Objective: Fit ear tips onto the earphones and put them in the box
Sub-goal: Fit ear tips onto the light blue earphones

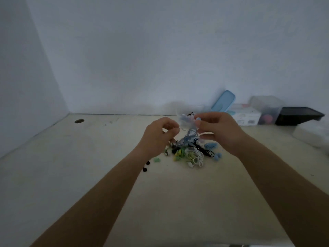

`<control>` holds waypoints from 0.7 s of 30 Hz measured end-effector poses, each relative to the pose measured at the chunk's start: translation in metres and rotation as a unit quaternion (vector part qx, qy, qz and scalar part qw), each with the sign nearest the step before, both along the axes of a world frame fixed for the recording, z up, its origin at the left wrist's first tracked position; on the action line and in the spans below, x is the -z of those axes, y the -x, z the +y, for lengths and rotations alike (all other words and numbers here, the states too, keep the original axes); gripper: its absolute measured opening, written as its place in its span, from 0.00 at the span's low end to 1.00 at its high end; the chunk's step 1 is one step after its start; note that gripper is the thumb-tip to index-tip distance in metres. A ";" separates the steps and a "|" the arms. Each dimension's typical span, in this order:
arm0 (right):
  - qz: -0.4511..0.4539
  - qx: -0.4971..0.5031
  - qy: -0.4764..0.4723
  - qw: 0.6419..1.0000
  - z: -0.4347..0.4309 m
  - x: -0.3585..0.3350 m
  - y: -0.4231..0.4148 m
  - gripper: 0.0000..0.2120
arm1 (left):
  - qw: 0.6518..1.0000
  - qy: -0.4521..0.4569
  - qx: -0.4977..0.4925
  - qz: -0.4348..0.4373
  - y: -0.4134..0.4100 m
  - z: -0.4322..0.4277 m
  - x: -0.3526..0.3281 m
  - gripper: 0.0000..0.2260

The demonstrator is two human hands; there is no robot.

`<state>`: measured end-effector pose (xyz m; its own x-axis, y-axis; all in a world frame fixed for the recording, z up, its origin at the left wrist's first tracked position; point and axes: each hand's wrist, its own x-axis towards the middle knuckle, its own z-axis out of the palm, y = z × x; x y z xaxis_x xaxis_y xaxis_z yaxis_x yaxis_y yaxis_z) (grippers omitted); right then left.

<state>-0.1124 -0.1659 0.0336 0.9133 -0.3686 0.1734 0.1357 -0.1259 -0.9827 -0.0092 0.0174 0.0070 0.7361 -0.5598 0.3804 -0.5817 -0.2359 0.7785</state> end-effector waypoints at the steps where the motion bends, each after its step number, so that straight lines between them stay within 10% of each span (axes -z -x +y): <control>1: -0.007 0.017 -0.013 1.000 -0.004 -0.007 -0.004 0.09 | 1.000 0.018 -0.003 0.002 -0.003 -0.007 -0.008 0.03; 16: -0.001 0.160 0.008 0.987 -0.103 -0.028 -0.127 0.11 | 0.991 -0.028 -0.104 -0.081 -0.109 -0.145 -0.037 0.04; 21: 0.053 0.217 0.225 0.948 -0.128 0.001 -0.156 0.17 | 0.977 -0.155 -0.108 -0.099 -0.136 -0.164 -0.010 0.06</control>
<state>0.0432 -0.2936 0.0326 0.7137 -0.6236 0.3188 -0.1206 -0.5578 -0.8212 0.1270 -0.1471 0.0172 0.7794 -0.5098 0.3643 -0.6238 -0.5767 0.5275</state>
